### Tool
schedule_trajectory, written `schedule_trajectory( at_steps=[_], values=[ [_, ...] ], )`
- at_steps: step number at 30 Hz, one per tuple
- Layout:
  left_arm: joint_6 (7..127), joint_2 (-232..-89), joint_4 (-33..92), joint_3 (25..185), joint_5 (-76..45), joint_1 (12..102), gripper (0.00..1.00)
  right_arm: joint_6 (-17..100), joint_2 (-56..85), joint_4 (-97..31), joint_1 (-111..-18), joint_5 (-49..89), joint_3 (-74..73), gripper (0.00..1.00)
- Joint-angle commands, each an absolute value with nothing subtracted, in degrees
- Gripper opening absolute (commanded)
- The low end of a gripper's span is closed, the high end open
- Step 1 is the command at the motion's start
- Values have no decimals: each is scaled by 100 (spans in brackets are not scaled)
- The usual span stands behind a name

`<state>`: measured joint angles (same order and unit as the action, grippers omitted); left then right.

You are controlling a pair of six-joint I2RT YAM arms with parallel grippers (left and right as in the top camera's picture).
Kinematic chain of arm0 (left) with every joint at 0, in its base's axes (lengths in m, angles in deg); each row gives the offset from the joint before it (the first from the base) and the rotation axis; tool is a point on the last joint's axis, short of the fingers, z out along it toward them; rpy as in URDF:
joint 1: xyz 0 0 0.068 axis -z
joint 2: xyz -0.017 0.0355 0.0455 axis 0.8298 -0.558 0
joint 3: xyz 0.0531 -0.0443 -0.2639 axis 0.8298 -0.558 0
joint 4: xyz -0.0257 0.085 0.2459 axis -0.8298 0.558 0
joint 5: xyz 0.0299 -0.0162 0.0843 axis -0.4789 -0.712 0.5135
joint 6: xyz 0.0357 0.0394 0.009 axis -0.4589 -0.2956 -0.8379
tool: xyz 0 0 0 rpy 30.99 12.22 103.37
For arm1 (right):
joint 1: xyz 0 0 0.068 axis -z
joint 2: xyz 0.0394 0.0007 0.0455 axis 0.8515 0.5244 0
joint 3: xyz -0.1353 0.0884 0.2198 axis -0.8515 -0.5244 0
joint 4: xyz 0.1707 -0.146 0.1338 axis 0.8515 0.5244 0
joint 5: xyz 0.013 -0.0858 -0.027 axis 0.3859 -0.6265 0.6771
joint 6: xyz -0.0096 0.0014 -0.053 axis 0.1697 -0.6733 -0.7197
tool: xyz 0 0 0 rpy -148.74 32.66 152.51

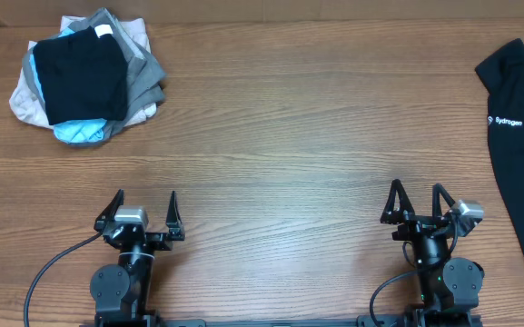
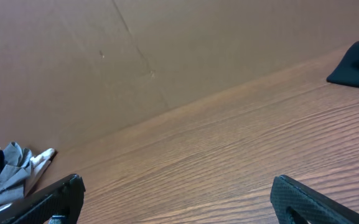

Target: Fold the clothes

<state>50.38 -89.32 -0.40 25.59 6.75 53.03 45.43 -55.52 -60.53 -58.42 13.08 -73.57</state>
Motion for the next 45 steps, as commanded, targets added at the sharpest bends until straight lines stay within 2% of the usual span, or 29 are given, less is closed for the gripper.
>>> schedule_trajectory(
  at_steps=[1, 5, 15, 17, 20, 23, 25, 28, 34, 36, 41, 45],
  values=[
    [5055, -8871, -36, 2537, 712, 5266, 100, 4484, -5619, -6083, -5869, 1273, -7418, 100],
    [5055, -8871, -36, 2537, 712, 5266, 100, 4545, -5619, -6153, -5869, 1284, -7418, 100],
    [5055, -8871, -36, 2537, 712, 5266, 100, 6838, -5619, -6271, -5869, 3445, -7418, 100],
    [5055, -8871, -36, 2537, 712, 5268, 100, 6986, -5619, -6297, -5869, 3778, -7418, 100],
    [5055, -8871, -36, 2537, 712, 5268, 100, 6975, -5619, -6815, -5869, 4573, -7416, 100],
    [5055, -8871, -36, 2537, 712, 5266, 100, 6977, -5619, -7899, -5869, 4814, -7372, 100],
    [5055, -8871, -36, 2537, 712, 5266, 100, 6973, -5619, -8319, -5867, 4606, -7178, 100],
    [5055, -8871, -36, 2537, 712, 5266, 100, 6669, -5589, -8168, -5862, 4014, -6574, 100],
    [5055, -8871, -36, 2537, 712, 5266, 100, 5148, -4719, -6675, -5862, 3063, -4754, 100],
    [5055, -8871, -36, 2537, 712, 5266, 100, 4811, -4124, -6022, -5862, 2272, -4024, 100],
    [5055, -8871, -36, 2537, 712, 5266, 100, 4814, -2135, -4831, -5858, -349, -2395, 100],
    [5055, -8871, -36, 2537, 712, 5266, 100, 4169, -94, -4131, -5521, -745, -1160, 100]
  ],
)
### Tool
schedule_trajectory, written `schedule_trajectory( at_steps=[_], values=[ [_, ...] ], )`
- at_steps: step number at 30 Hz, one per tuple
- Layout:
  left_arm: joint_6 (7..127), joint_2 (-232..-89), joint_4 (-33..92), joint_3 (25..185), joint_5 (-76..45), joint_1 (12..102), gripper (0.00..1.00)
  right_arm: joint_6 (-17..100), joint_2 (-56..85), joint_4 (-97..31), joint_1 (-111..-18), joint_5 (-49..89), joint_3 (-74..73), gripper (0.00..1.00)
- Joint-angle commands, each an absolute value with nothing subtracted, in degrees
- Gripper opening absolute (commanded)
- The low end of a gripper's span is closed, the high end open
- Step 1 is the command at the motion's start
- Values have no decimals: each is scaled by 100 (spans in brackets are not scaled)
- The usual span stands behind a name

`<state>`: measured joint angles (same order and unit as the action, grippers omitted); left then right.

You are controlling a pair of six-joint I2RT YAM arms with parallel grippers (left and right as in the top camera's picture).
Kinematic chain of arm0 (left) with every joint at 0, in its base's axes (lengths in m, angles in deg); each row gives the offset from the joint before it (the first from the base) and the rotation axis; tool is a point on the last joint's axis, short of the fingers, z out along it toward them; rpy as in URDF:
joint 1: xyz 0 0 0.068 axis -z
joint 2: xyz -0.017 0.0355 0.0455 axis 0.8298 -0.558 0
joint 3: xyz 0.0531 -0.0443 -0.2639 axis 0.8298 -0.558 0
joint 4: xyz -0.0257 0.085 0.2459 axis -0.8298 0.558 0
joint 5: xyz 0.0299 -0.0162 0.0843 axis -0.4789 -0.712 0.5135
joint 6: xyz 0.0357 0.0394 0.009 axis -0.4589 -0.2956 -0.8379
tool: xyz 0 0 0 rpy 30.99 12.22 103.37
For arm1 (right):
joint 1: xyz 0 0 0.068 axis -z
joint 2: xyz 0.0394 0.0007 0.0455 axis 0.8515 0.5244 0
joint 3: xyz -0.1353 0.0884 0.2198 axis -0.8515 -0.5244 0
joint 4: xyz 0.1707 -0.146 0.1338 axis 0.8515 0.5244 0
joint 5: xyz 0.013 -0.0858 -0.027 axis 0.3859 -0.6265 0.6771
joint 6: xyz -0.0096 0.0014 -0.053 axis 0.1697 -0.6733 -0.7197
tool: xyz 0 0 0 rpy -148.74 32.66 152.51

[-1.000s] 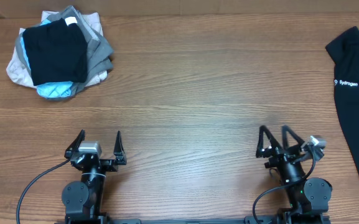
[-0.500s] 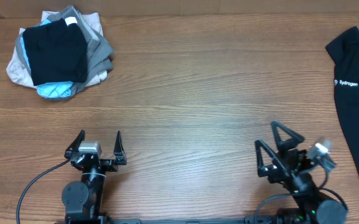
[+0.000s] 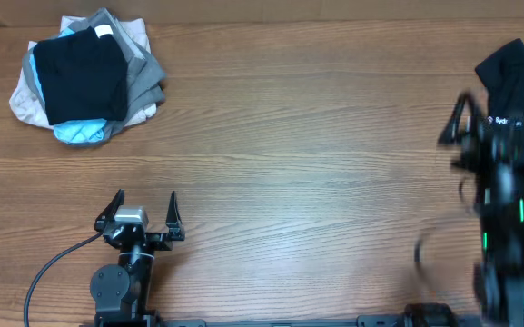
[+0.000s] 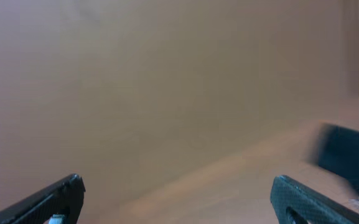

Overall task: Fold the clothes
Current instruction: 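Reach the right gripper to the black Sydrogen shirt and grasp it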

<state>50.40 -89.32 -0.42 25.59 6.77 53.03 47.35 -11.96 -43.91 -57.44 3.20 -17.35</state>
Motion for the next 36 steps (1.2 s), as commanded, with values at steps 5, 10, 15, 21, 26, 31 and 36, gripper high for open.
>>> schedule_trajectory(
  at_steps=[5, 10, 15, 21, 26, 31, 36],
  values=[
    [5055, -8871, -36, 2537, 712, 5266, 100, 4075, 2175, -3137, -4881, -742, 245, 100],
    [5055, -8871, -36, 2537, 712, 5266, 100, 4075, 3397, -2774, -4507, -924, 606, 100],
    [5055, -8871, -36, 2537, 712, 5268, 100, 4073, 4389, -2778, -3803, -887, 606, 100],
    [5055, -8871, -36, 2537, 712, 5266, 100, 3817, 5276, -2931, -3224, -550, 606, 100],
    [5055, -8871, -36, 2537, 712, 5266, 100, 3413, 5582, -3340, -3089, -176, 603, 100],
    [5055, -8871, -36, 2537, 712, 5266, 100, 3314, 5740, -3777, -3086, -174, 603, 100],
    [5055, -8871, -36, 2537, 712, 5266, 100, 3021, 6057, -4057, -3086, -130, 601, 91]
  ],
)
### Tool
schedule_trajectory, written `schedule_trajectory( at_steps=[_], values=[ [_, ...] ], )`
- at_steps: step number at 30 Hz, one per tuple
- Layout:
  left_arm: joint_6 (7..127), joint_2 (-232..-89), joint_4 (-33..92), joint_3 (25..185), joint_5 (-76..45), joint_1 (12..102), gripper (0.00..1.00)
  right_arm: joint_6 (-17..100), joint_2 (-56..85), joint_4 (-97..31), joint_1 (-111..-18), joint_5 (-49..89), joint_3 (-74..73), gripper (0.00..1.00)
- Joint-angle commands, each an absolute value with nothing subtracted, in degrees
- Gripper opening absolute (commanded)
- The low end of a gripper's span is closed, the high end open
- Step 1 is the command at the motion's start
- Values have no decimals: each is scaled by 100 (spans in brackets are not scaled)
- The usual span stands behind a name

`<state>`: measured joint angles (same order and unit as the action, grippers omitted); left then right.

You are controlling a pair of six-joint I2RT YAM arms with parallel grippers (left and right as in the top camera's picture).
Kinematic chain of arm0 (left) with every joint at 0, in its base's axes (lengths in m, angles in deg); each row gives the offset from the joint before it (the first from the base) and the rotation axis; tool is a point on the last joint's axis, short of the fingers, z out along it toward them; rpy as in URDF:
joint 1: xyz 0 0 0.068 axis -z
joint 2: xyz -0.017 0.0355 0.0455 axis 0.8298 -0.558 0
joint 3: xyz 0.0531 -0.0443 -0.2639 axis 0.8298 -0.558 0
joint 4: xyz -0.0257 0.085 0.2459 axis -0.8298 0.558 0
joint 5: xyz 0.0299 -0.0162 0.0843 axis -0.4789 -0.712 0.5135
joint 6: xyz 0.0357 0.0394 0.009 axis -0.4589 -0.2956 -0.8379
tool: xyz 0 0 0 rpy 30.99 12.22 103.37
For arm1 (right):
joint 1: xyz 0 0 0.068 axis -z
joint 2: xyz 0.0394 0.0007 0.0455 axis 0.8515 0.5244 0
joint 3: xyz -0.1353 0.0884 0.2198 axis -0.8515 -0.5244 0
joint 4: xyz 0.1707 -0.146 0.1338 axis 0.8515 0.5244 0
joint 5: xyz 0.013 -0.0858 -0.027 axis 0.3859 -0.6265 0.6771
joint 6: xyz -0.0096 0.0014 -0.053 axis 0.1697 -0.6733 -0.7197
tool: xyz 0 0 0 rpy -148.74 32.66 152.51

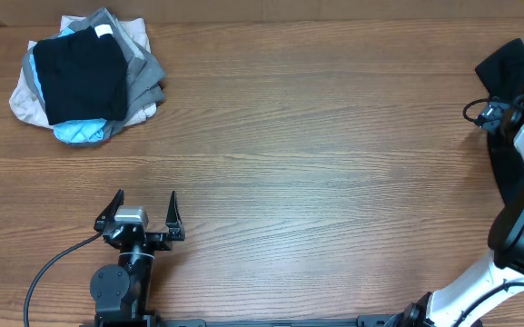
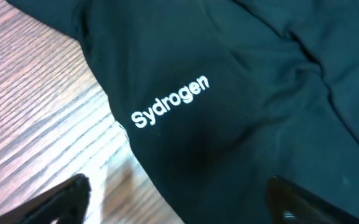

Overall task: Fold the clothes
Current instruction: 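Reach the right gripper to the black Sydrogen shirt and grasp it, then drag the black shirt with the right gripper toward the table center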

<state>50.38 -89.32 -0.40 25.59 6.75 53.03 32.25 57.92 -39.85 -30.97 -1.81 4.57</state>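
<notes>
A black shirt (image 1: 514, 62) with white "Sydrogen" lettering lies unfolded at the table's far right edge, partly out of view. My right gripper (image 1: 490, 113) hovers over its left border, open. In the right wrist view the shirt (image 2: 247, 130) fills most of the frame, and the gripper (image 2: 179, 208) is spread wide, one finger over bare wood and one over the cloth, holding nothing. My left gripper (image 1: 145, 202) stands open near the front edge, far from the shirt.
A stack of folded clothes (image 1: 84, 77), black on top of grey, blue and beige, sits at the back left corner. Bare wooden table (image 1: 316, 136) stretches between the stack and the shirt. The white right arm covers part of the shirt.
My right arm was blurred above the shirt at the right side; now its gripper is low over the shirt's left border near the lettering, still open. The left arm has not moved.
Both grippers stood open at the front edge, the shirt lying untouched at the far right. Then the right arm was over at the right side, blurred. Now its open gripper is close above the shirt's lettered part.
</notes>
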Motion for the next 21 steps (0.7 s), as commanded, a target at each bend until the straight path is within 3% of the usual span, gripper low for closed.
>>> schedule_trajectory(
  at_steps=[1, 6, 21],
  values=[
    [5055, -8871, -36, 2537, 712, 5266, 100, 3024, 6124, -4109, -3084, -137, 601, 91],
    [5055, -8871, -36, 2537, 712, 5266, 100, 3026, 6275, -4269, -3086, -135, 601, 76],
    [5055, -8871, -36, 2537, 712, 5266, 100, 3021, 6347, -4374, -2667, -32, 601, 68]
  ],
)
